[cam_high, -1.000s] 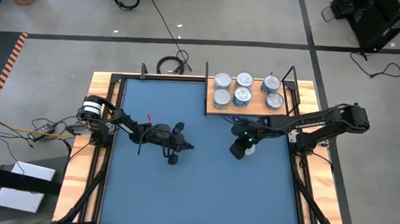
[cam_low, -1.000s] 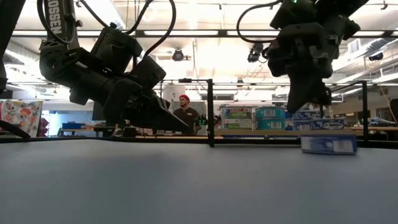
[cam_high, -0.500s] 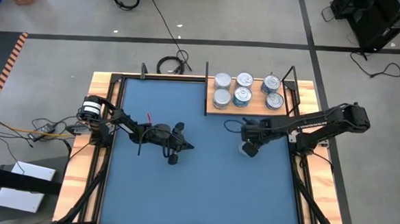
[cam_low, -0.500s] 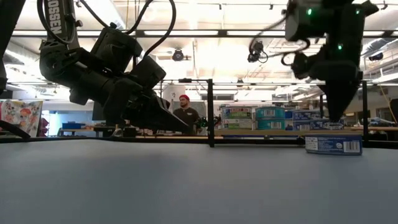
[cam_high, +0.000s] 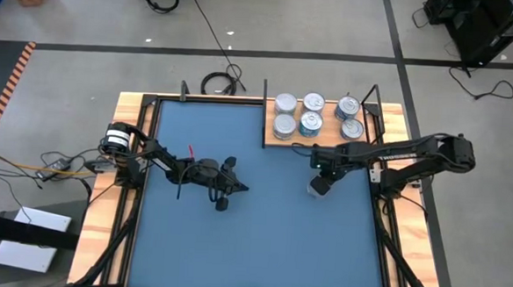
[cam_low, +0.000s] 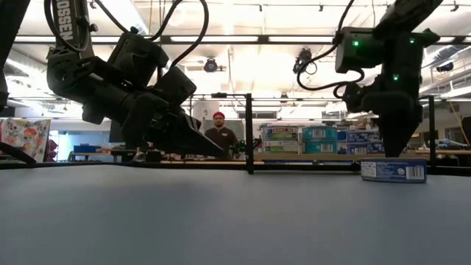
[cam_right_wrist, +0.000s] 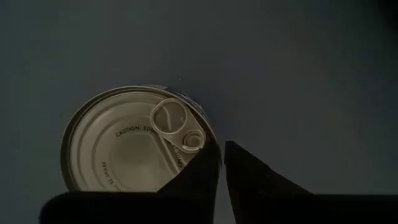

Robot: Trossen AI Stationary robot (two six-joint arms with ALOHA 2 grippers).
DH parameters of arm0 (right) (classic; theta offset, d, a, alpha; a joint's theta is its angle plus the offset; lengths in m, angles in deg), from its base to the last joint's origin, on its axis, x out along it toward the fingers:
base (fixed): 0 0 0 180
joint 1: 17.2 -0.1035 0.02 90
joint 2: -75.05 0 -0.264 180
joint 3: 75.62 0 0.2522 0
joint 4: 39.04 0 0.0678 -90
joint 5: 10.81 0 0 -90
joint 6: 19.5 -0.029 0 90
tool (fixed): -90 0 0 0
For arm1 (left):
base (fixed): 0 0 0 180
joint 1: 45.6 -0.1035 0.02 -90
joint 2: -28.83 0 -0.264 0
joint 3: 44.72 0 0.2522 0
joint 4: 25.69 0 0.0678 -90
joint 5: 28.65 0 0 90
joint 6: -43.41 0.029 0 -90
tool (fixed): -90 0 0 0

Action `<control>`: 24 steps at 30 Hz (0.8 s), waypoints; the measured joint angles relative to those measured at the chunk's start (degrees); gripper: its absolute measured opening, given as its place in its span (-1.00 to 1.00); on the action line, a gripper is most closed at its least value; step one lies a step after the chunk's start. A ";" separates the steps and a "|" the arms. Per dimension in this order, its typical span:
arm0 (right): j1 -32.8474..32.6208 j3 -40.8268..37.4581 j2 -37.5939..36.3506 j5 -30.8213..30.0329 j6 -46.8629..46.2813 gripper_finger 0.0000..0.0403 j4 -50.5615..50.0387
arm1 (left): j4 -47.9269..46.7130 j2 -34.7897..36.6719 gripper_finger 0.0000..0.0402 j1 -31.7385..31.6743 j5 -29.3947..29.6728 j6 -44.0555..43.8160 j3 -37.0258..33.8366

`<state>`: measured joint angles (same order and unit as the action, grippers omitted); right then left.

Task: Stack canned seafood by type on shelf
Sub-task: Stack the blue tuna can on to the blue tuna can on the shelf

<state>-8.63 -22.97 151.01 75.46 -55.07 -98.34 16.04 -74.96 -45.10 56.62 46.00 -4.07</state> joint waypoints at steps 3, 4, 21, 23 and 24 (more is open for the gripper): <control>0.99 -0.45 -0.04 2.30 2.66 -0.91 0.98 | 0.02 0.00 -0.98 -0.01 0.02 0.00 0.00; 1.13 -0.52 -0.06 2.57 3.40 -0.95 1.78 | 0.02 0.00 -0.98 -0.01 0.00 0.02 0.00; 2.30 6.01 -2.55 -2.24 5.79 -0.99 -5.30 | -0.18 0.00 -0.97 -0.01 0.00 0.02 -0.01; 2.56 7.12 -3.40 -3.63 5.55 -1.00 -6.61 | -0.18 0.00 -0.98 0.00 0.00 0.02 0.00; 2.76 7.54 -3.72 -4.35 5.36 -1.00 -7.57 | -0.17 0.00 -0.98 0.01 0.00 0.03 0.00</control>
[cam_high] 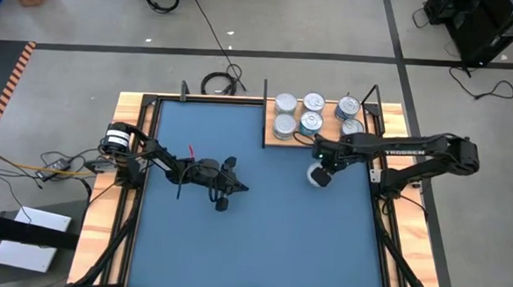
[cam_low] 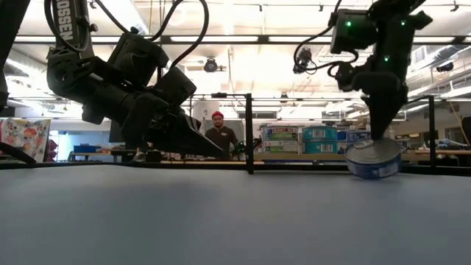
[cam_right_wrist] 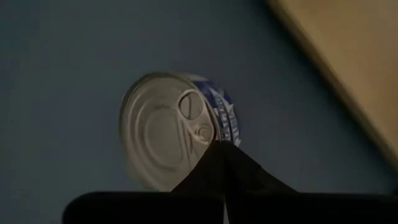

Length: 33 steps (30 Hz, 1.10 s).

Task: Stack canned seafood by type on shelf
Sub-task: Stack the blue tuna can on to the blue tuna can on the shelf

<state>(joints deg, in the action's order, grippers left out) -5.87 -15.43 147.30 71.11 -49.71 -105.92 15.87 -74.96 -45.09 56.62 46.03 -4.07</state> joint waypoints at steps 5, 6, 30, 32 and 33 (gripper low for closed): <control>1.10 2.06 -2.54 -4.34 -1.60 -1.00 -3.82 | 0.01 0.00 -0.98 0.00 0.00 0.02 0.00; 1.38 2.39 -3.13 -5.31 -2.13 -1.00 -4.72 | -0.01 0.00 -0.97 -0.02 0.00 0.02 -0.02; -3.77 -5.04 -1.81 -4.67 0.29 -0.43 -1.93 | -0.01 0.00 -0.97 -0.02 0.00 0.12 -0.01; -4.32 -5.45 0.29 -5.93 0.45 -0.44 -1.23 | 0.01 0.00 -0.98 0.00 0.02 0.12 0.00; -4.56 -5.48 1.17 -6.73 0.60 -0.46 -1.10 | 0.01 0.00 -0.98 -0.01 0.00 0.12 0.00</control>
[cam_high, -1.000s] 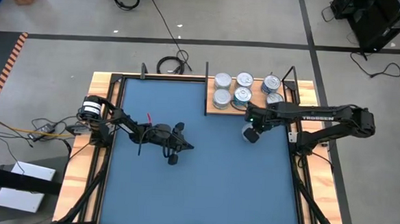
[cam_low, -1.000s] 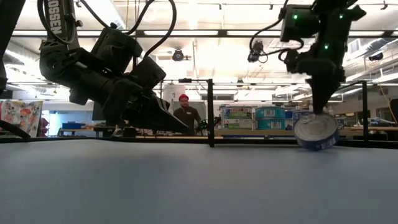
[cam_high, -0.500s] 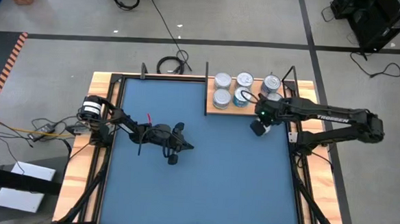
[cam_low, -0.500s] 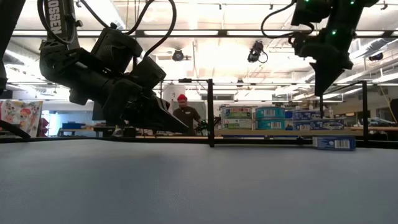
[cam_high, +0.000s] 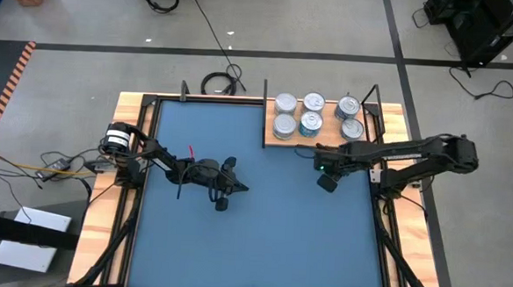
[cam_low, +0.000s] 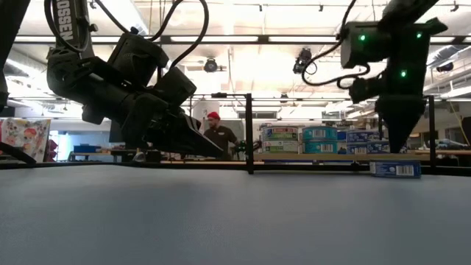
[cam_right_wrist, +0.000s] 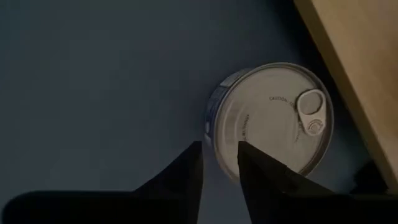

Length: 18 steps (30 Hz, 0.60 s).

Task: Stack canned seafood by type on shelf
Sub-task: Stack the blue tuna can on to the blue tuna can on the shelf

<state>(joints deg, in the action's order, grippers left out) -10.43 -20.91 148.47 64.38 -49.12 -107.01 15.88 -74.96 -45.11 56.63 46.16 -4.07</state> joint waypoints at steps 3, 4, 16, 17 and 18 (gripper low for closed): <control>-0.44 0.00 2.56 -1.07 1.40 -0.51 0.88 | 0.00 0.00 -0.97 0.01 0.00 0.00 0.00; -0.44 0.00 3.40 -1.07 1.91 -0.53 1.28 | 0.00 0.00 -0.98 -0.01 0.00 0.00 0.00; -0.42 0.39 11.90 -3.99 4.34 -0.60 1.95 | -0.03 0.00 -0.98 0.01 0.00 0.00 0.00; -0.44 0.39 12.08 -4.02 4.49 -0.63 1.92 | -0.04 0.00 -0.98 0.01 0.00 0.00 0.00; -0.42 0.39 12.10 -4.06 4.54 -0.68 1.86 | -0.04 0.00 -0.97 -0.01 0.02 0.00 0.00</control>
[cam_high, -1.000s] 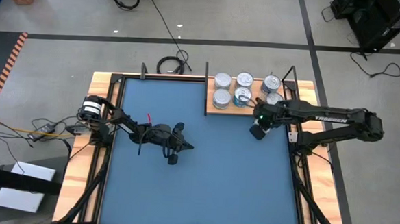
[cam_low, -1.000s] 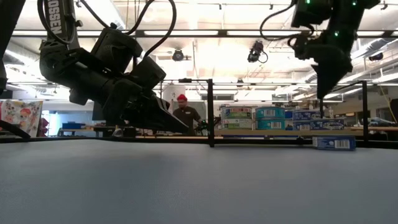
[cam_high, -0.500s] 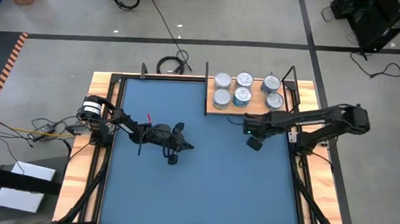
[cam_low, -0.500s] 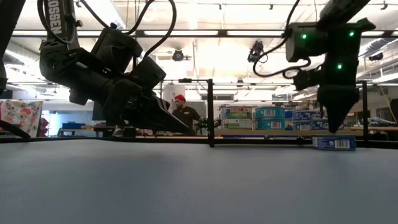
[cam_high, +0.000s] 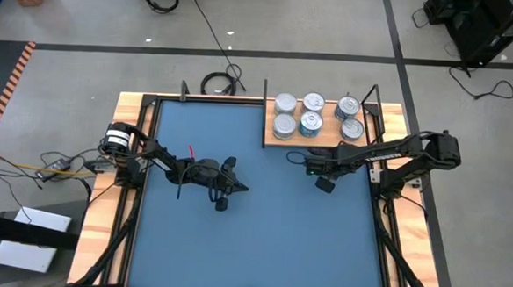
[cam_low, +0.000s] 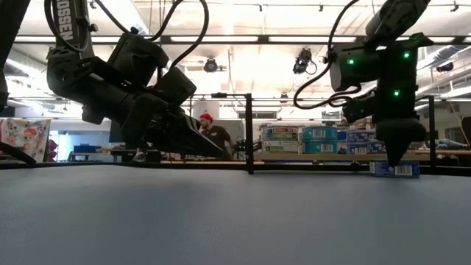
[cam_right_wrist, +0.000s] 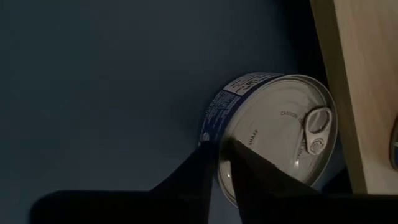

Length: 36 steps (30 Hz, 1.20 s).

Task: Stack canned seafood by type on shelf
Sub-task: Stack the blue tuna can on to the blue tuna can on the shelf

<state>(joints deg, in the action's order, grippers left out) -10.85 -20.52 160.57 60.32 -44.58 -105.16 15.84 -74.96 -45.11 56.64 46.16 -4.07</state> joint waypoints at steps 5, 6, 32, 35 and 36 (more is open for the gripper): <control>0.09 0.49 -2.57 1.76 0.22 -0.95 -0.29 | 0.00 0.00 -0.98 0.01 -0.01 0.00 0.00; 0.15 0.67 -3.56 2.58 0.03 -0.94 -0.59 | 0.00 0.00 -0.98 0.00 -0.02 0.00 0.00; 0.11 8.86 -26.68 -7.07 -5.63 -1.00 -6.73 | 0.04 0.00 -0.97 0.01 0.00 -0.02 0.00; 0.56 9.96 -26.58 -10.26 -4.66 -1.00 -8.36 | 0.03 0.00 -0.98 0.01 0.00 -0.02 -0.01; 1.02 10.03 -26.58 -11.03 -4.47 -1.00 -8.70 | 0.04 0.00 -0.97 0.01 0.00 -0.02 -0.01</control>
<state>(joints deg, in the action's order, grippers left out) -9.83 -10.48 133.99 49.29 -49.04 -113.85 15.87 -74.96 -45.10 56.64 46.13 -4.08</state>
